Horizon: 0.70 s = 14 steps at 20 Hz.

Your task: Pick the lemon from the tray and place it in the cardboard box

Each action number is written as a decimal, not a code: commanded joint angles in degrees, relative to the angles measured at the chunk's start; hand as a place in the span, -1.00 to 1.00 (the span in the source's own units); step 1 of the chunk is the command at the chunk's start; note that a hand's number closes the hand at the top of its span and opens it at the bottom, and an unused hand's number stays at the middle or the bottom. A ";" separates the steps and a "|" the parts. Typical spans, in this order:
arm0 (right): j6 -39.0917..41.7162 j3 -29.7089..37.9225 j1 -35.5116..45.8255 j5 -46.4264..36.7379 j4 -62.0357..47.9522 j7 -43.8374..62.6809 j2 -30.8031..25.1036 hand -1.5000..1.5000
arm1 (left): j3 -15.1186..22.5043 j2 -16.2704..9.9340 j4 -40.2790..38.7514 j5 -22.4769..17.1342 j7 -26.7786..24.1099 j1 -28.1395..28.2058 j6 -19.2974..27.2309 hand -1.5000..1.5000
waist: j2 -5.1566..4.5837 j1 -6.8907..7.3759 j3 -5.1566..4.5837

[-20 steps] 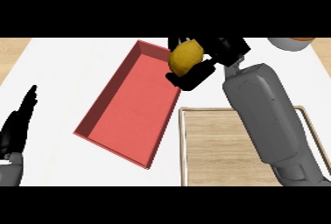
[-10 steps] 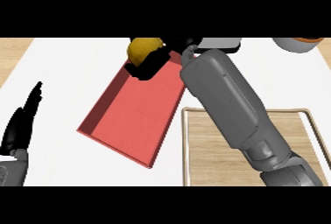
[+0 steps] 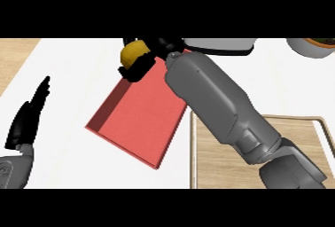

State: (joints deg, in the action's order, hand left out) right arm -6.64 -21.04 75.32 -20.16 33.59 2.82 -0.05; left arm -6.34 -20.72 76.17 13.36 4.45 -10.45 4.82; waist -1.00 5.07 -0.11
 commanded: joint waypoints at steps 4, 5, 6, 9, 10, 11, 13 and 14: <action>-1.89 -2.42 0.15 9.93 -7.59 3.21 0.05 -1.00 | 0.60 0.24 -0.67 0.67 -1.30 -1.59 -0.18 0.00 | -0.81 2.41 -0.04; -2.53 -3.82 0.40 10.36 -8.18 3.02 0.05 -1.00 | 1.18 0.26 -0.30 0.22 0.75 -3.14 -1.50 0.00 | -0.93 2.91 -0.03; -1.80 -5.50 0.08 12.35 -7.03 4.72 0.05 -1.00 | 2.23 1.69 0.25 1.40 1.64 -2.81 -0.01 0.00 | -0.64 2.89 -0.01; -2.38 -5.22 0.07 14.23 -8.67 -0.28 0.05 -1.00 | 0.36 0.21 0.05 0.62 -0.55 -0.93 -0.31 0.00 | -0.67 2.42 0.01; -3.14 -5.23 -0.41 15.34 -7.98 -2.12 0.05 -1.00 | 1.76 2.09 -0.25 1.07 -1.64 0.15 0.25 0.00 | -0.77 2.57 0.00; -4.95 -5.73 -1.35 15.98 -8.19 -3.18 0.05 -1.00 | 1.87 1.89 0.37 1.15 0.68 -2.43 0.02 0.00 | -0.82 2.43 0.03; -8.10 -5.81 0.41 17.30 -7.08 -4.05 0.05 -1.00 | 2.80 3.73 -0.09 2.13 -0.62 -1.62 1.73 0.00 | -0.96 3.11 0.00; -7.81 -4.36 0.53 18.62 -7.05 -6.31 0.05 -1.00 | 1.36 1.51 -0.31 1.43 -0.92 -0.43 0.35 0.00 | -0.72 2.24 0.03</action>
State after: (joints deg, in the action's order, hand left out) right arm -12.05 -26.09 75.31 -4.83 26.39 0.34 0.00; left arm -4.65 -18.85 75.91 14.68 4.22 -11.90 5.21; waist -1.75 7.42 -0.10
